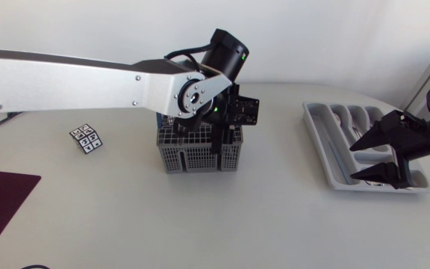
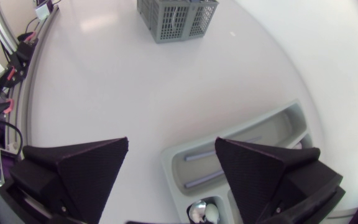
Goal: Transfer all utensils from the basket to the drawer tray.
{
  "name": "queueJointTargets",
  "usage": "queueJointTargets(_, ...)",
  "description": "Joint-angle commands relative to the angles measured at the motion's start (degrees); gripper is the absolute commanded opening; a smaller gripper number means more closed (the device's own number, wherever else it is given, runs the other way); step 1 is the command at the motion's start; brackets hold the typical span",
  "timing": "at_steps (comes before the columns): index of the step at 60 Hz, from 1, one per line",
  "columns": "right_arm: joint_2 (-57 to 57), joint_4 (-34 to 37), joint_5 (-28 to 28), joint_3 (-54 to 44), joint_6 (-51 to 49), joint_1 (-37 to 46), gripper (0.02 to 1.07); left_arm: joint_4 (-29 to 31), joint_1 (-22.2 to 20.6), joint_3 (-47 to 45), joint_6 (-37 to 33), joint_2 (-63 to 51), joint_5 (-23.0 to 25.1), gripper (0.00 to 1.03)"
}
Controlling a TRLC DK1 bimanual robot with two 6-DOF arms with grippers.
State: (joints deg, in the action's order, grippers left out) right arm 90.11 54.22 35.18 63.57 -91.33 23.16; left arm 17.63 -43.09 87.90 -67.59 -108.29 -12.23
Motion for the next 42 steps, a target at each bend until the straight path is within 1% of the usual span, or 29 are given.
queueJointTargets(1, -1.25, 0.54, 2.17, -1.87, 2.74, -1.27, 1.03, 1.27, 0.38, 2.63, -2.90, -2.54, -0.25, 0.69)
queueJointTargets(9, -1.42, 0.45, 6.31, -1.70, 5.72, -2.15, 1.03, 1.53, 0.55, 3.51, -3.60, -3.77, -0.25, 0.69)
queueJointTargets(17, -1.60, -1.83, 9.38, -2.22, 9.59, -3.21, 1.03, 2.15, 0.82, 4.30, -4.04, -4.65, -0.25, 0.69)
queueJointTargets(23, -2.04, -4.38, 10.26, -3.10, 12.67, -4.44, 1.03, 2.68, 1.08, 4.83, -4.48, -5.18, -0.43, 0.68)
queueJointTargets(34, -1.95, -5.00, 11.58, -2.93, 15.92, -6.81, 1.02, 3.82, 1.43, 5.62, -5.01, -5.88, -0.78, 0.68)
queueJointTargets(39, -1.78, -6.67, 11.49, -2.75, 18.73, -7.69, 1.02, 4.08, 1.43, 5.71, -5.18, -6.23, -0.78, 0.68)
queueJointTargets(42, -1.95, -8.25, 11.40, -2.93, 20.49, -7.95, 1.02, 4.52, 1.43, 6.06, -5.44, -6.41, -0.78, 0.65)
